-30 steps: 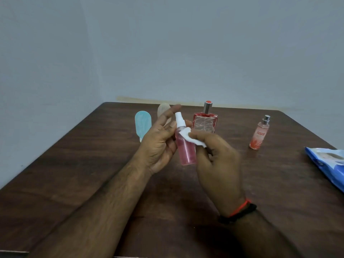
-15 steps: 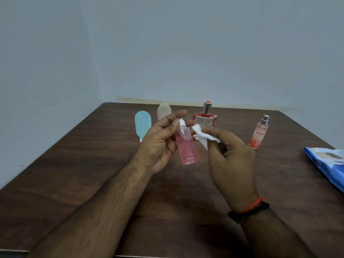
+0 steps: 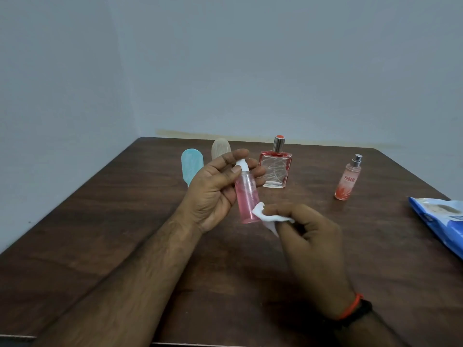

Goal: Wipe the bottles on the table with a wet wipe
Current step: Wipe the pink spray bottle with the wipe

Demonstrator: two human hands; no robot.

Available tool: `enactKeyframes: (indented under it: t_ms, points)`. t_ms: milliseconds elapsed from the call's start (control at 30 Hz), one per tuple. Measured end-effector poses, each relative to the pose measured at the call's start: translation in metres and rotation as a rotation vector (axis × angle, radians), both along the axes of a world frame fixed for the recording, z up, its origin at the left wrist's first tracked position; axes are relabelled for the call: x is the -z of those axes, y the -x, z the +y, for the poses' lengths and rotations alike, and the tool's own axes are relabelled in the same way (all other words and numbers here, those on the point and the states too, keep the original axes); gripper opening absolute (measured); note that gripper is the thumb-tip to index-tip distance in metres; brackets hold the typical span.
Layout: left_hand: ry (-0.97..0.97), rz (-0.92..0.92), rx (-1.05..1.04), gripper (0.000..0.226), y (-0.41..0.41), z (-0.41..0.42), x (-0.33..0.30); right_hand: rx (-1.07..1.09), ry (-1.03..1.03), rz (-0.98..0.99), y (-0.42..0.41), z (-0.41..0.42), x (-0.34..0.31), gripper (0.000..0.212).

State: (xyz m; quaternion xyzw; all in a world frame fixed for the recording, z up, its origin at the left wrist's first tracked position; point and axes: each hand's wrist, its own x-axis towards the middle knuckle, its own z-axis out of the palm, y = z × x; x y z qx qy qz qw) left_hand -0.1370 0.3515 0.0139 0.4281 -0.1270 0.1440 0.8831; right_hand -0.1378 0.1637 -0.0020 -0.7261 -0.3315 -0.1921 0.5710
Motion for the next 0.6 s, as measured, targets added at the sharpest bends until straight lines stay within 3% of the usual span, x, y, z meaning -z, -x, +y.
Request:
enactKeyframes:
  t_ms: [233,433,600]
  points:
    - [0.038,0.052,0.042,0.026,0.001,-0.005,-0.003,0.085,-0.064,-0.039,-0.012,0.024,-0.024,0.032]
    - [0.036,0.035,0.051,0.027,0.001,-0.003,-0.001,0.055,0.052,-0.065,-0.006,0.025,-0.013,0.033]
    - [0.057,0.027,0.083,0.029,0.000,-0.001,0.001,-0.003,0.033,-0.027,0.003,0.005,-0.001,0.031]
